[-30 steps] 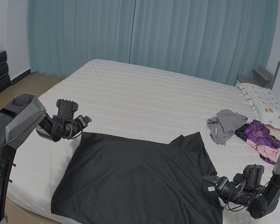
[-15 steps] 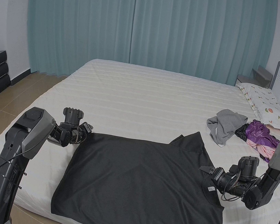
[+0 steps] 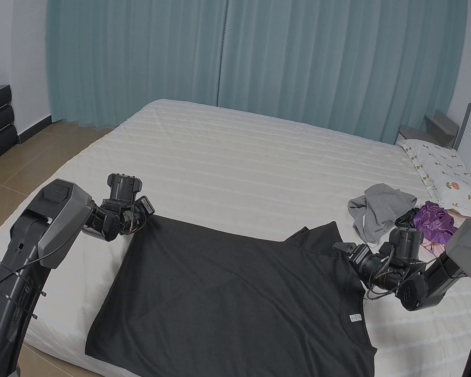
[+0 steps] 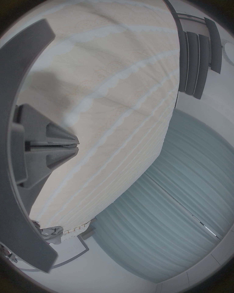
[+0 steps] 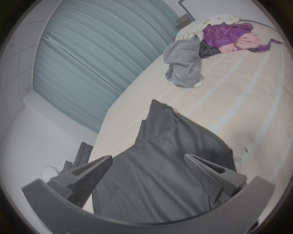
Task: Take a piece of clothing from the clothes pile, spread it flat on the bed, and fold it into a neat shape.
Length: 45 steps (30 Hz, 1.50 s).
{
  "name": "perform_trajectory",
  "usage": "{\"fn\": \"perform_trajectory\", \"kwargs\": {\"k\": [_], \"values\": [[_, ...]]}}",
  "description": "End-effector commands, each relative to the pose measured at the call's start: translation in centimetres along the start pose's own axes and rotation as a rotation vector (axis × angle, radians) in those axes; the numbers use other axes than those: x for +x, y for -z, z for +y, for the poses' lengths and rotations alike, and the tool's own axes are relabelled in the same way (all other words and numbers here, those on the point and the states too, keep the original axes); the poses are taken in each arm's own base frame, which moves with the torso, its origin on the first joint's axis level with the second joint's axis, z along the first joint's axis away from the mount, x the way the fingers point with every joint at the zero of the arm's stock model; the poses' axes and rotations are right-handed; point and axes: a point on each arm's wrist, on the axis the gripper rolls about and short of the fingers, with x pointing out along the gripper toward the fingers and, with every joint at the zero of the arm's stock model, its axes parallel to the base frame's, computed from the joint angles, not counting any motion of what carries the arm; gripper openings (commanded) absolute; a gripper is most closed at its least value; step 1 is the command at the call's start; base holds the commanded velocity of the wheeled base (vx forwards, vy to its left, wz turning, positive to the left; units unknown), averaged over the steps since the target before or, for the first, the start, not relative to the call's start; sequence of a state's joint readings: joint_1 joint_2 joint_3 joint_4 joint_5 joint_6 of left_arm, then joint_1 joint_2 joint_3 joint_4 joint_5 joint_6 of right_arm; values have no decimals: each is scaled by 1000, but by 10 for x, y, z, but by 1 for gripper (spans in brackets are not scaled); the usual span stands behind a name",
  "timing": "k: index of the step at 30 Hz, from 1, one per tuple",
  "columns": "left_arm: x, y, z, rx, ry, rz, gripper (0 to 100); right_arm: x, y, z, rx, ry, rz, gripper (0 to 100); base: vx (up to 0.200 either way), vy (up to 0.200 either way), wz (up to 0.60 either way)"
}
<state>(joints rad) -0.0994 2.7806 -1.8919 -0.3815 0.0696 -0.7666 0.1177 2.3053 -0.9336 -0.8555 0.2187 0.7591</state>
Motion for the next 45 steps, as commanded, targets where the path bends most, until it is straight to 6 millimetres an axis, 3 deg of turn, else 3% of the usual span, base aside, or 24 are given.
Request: {"fn": "perform_trajectory", "kwargs": {"k": [1, 7, 13, 24, 25, 29, 36, 45], "values": [[-12, -22, -19, -3, 20, -50, 0, 57, -12, -7, -22, 70, -32, 100, 0, 0, 0], [-13, -23, -19, -4, 1, -66, 0, 84, -20, -17, -88, 120, -43, 100, 0, 0, 0], [-13, -18, -20, -1, -5, -62, 0, 124, -16, -47, -176, 177, -85, 100, 0, 0, 0], [-12, -14, -21, 0, -9, -58, 0, 144, -35, -46, -202, 130, -165, 100, 0, 0, 0], [-12, -14, -21, 0, -9, -58, 0, 144, -35, -46, -202, 130, -165, 0, 0, 0, 0], [-11, -11, -21, 2, -11, -52, 0, 154, -35, -46, -202, 125, -165, 0, 0, 0, 0], [-11, -13, -22, 1, -6, -57, 0, 149, -46, -44, -189, 115, -194, 0, 0, 0, 0], [-12, -21, -24, -6, -7, -92, 0, 123, -100, -23, -122, 55, -339, 0, 0, 0, 0]]}}
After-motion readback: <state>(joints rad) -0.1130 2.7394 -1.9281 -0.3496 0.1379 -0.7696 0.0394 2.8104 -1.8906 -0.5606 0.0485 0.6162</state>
